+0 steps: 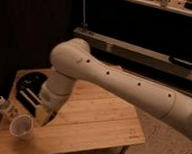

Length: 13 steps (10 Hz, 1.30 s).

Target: Place the eraser in the ceramic cup

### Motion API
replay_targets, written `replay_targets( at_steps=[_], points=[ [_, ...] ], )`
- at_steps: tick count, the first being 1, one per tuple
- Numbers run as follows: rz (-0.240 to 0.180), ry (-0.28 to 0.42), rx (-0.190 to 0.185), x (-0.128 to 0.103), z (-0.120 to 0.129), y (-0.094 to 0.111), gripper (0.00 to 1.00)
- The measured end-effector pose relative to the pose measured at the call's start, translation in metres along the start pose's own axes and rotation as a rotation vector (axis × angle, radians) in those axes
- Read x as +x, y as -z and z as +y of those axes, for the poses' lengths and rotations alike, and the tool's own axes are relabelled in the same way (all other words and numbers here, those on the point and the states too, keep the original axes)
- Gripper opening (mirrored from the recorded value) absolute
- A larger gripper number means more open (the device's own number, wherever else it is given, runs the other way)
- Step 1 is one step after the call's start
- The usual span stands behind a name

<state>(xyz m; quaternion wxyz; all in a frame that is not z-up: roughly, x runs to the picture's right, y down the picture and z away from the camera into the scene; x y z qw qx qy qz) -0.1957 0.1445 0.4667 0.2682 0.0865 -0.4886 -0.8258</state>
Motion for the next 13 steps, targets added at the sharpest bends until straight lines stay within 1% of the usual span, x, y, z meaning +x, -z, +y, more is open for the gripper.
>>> replay_targets(
  at_steps=[2,3,4,5,6,7,9,10,12,13],
  points=[
    [0.002,0.095,-0.008,0.027,-0.047,-0.007,0.00],
    [0.001,0.139,-0.007,0.046,-0.075,-0.014,0.00],
    [0.001,0.151,-0.002,0.055,-0.087,-0.020,0.00],
    [0.001,0.160,0.013,0.060,-0.096,-0.024,0.00],
    [0.002,0.165,0.033,0.064,-0.102,-0.028,0.00],
    [0.002,0.163,0.069,0.069,-0.105,-0.033,0.00],
    [0.005,0.152,0.121,0.077,-0.095,-0.036,0.00],
    [0.007,0.140,0.151,0.081,-0.081,-0.037,0.00],
    [0.017,0.110,0.204,0.089,-0.041,-0.035,0.00],
    [0.019,0.100,0.217,0.091,-0.022,-0.032,0.00]
  ],
)
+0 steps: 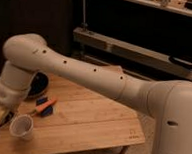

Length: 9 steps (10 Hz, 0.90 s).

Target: Place the eraser in the ceramic cup

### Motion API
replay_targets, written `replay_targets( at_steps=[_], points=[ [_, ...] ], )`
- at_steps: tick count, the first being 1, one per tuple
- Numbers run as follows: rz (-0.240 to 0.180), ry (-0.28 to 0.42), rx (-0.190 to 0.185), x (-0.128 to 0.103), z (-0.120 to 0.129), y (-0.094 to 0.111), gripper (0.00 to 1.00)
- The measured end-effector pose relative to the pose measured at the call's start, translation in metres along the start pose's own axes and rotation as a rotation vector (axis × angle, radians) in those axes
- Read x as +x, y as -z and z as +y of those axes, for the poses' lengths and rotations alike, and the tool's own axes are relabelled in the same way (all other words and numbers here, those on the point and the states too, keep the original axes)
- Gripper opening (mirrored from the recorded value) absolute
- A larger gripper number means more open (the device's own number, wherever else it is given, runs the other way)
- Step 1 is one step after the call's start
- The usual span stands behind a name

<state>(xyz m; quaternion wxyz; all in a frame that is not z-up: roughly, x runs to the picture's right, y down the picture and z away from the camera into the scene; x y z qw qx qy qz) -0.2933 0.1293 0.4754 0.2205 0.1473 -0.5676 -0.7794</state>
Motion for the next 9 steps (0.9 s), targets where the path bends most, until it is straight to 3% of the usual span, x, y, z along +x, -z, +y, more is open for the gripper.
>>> replay_targets(
  at_steps=[2,4,6,8,9],
  points=[
    [0.004,-0.036,0.019,0.001,0.044,0.011,0.00],
    [-0.005,-0.065,0.022,0.000,0.068,0.000,0.00],
    [0.009,-0.063,0.014,-0.001,0.073,-0.014,0.00],
    [0.098,-0.020,0.004,-0.003,0.059,-0.038,0.00],
    [0.175,0.019,0.002,-0.004,0.046,-0.049,0.00]
  ],
)
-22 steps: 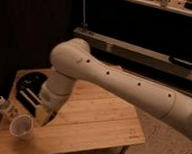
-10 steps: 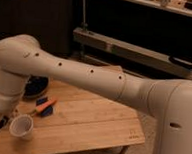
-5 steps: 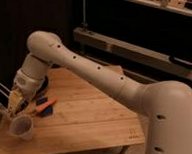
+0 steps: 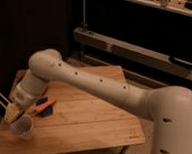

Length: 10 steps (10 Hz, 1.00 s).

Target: Place the eraser in the ceramic cup

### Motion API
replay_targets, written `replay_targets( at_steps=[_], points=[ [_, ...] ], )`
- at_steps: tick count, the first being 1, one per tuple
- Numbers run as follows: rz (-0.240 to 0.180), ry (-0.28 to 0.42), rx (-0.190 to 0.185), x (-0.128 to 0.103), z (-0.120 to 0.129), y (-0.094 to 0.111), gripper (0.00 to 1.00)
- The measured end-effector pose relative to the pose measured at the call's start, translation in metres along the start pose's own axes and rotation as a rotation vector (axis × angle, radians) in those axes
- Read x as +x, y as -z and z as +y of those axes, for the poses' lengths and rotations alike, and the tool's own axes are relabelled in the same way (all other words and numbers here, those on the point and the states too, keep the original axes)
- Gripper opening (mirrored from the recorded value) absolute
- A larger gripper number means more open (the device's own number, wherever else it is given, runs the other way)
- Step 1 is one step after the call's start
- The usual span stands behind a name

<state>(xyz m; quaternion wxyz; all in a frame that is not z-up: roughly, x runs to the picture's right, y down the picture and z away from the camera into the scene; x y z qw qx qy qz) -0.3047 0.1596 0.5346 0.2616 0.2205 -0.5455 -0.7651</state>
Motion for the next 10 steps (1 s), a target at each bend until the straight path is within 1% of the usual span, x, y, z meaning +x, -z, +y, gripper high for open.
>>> replay_targets(
  at_steps=[1,2,5,7,8,9,10],
  points=[
    [0.084,0.050,0.001,-0.001,-0.009,-0.004,0.00],
    [0.148,0.105,0.012,0.000,-0.017,-0.008,0.00],
    [0.205,0.160,0.037,0.009,-0.024,-0.011,0.00],
    [0.244,0.178,0.033,0.014,-0.022,-0.009,0.00],
    [0.278,0.196,0.029,0.015,-0.016,-0.007,0.00],
    [0.324,0.226,0.038,0.016,-0.009,-0.004,0.00],
    [0.355,0.258,0.046,0.016,-0.004,-0.002,0.00]
  ],
)
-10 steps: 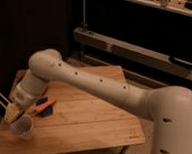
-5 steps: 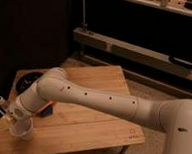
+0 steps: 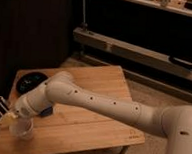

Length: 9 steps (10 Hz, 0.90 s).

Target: Place the eraser in the ceramic cup

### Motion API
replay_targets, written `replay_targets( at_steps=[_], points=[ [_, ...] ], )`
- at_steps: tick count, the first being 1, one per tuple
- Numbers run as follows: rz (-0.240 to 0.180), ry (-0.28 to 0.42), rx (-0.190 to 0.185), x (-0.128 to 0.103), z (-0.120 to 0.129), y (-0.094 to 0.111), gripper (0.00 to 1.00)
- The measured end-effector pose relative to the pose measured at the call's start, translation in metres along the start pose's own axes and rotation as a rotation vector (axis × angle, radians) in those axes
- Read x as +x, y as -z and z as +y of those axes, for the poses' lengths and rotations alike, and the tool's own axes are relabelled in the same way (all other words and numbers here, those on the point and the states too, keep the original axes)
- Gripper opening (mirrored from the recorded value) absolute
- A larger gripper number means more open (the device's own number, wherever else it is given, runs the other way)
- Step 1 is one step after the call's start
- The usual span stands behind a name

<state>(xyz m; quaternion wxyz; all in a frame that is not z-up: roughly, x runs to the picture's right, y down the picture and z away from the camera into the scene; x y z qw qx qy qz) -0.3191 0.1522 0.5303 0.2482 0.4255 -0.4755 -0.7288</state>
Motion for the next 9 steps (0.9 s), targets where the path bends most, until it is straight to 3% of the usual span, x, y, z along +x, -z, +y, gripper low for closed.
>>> replay_targets(
  at_steps=[2,5,9],
  points=[
    [0.032,0.087,0.025,0.001,0.002,-0.004,0.00],
    [0.041,0.189,0.057,0.004,0.002,-0.011,0.00],
    [0.086,0.220,0.106,0.001,0.016,-0.011,0.00]
  ],
)
